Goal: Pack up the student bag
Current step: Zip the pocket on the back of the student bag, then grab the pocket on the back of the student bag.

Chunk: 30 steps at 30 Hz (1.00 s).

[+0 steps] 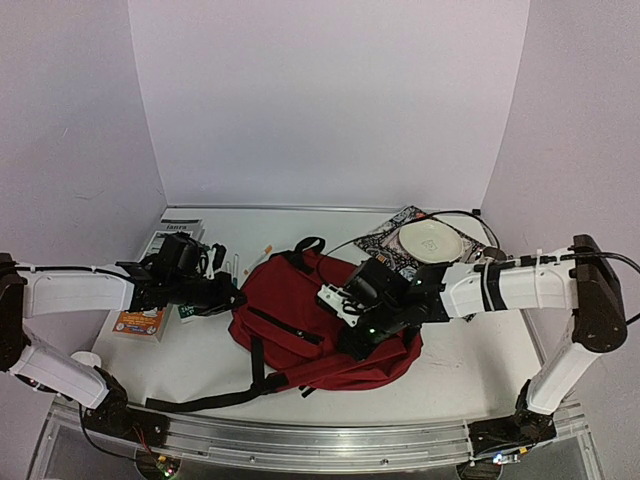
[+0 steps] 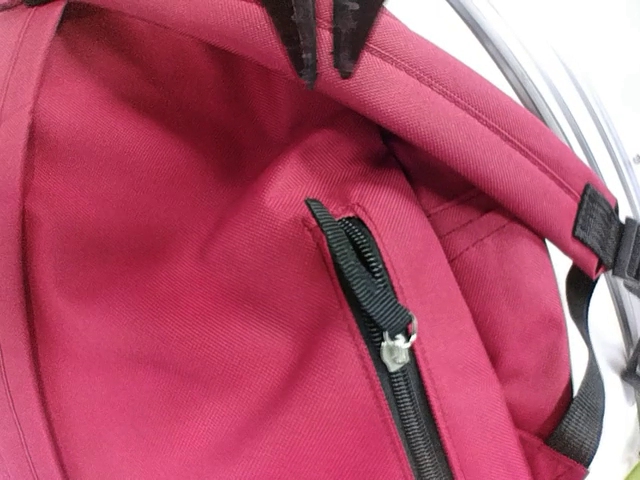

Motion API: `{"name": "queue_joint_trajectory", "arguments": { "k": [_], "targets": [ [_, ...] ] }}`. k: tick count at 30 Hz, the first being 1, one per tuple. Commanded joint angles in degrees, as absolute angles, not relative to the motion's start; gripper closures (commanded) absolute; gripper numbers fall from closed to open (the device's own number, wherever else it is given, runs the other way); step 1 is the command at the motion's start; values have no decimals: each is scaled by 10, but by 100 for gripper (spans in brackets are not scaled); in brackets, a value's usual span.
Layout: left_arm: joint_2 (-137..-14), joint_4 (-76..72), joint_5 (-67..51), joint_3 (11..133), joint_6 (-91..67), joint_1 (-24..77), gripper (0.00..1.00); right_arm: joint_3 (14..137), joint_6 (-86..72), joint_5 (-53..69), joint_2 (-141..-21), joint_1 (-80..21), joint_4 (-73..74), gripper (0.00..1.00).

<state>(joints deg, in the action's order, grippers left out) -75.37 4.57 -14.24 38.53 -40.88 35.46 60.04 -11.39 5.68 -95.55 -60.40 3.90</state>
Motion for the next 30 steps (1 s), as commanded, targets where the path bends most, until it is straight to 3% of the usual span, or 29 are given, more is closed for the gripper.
{"name": "queue_joint_trajectory", "arguments": {
  "k": [1,11,25,30],
  "targets": [
    [-741,36,-147,415,-390,353,100,613,-84,68,-956,-602,43,87],
    [-741,31,-172,417,-386,354,100,676,-18,138,-1024,-582,23,59],
    [-747,30,-189,425,-379,353,100,706,16,185,-1066,-551,23,53],
    [-750,30,-190,426,-379,354,100,715,19,218,-1074,-546,23,60]
  ]
}}
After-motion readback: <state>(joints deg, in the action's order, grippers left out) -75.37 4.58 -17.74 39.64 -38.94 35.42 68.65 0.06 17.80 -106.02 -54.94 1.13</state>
